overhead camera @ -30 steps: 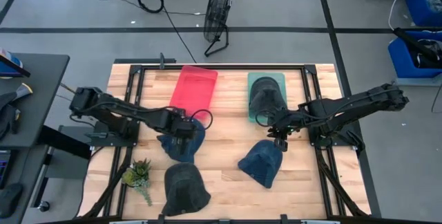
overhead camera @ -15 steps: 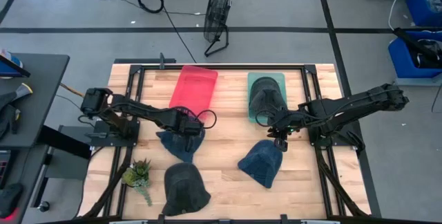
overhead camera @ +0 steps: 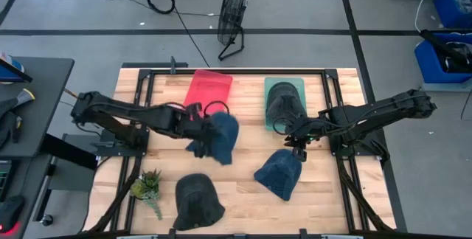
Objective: Pick & Place hat
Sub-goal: Put the left blue cap into the red bin, then put the black cap into the blue bin
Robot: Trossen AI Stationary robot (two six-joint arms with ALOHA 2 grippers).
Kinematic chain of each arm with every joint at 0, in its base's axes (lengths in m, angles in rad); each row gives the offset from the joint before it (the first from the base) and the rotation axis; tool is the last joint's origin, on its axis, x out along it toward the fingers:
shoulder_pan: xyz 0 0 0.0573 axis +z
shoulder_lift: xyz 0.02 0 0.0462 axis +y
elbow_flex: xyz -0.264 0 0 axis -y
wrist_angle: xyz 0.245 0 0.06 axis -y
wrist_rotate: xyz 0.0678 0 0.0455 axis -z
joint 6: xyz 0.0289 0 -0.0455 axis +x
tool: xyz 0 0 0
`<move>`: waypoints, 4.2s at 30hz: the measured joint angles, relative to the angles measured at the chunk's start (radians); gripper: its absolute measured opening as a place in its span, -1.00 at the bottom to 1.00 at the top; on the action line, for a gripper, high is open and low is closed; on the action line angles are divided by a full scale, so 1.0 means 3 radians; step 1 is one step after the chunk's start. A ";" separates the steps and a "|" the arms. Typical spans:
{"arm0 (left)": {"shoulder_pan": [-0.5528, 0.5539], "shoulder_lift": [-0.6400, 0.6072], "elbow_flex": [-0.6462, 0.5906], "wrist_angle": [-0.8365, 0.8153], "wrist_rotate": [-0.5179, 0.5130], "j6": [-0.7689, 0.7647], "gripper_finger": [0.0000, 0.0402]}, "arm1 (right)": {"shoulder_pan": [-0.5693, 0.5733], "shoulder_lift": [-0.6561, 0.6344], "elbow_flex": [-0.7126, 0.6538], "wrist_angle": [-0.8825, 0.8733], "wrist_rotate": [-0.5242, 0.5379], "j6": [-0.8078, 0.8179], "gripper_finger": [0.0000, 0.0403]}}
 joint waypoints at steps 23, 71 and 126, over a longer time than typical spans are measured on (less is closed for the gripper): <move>0.2094 0.0816 0.0285 -0.0024 -0.0155 0.0697 -0.94 | -0.0003 0.0004 0.0000 0.0144 0.0365 0.0185 -0.50; 0.0540 -0.0474 0.0288 -0.0155 0.0442 0.0123 -0.28 | 0.0013 0.0005 0.0000 0.0210 0.0033 -0.0112 -0.08; -0.1172 0.1699 0.0283 -0.0041 -0.0409 -0.1808 -0.93 | 0.0276 0.0381 0.0003 0.1231 0.0234 -0.0665 -0.06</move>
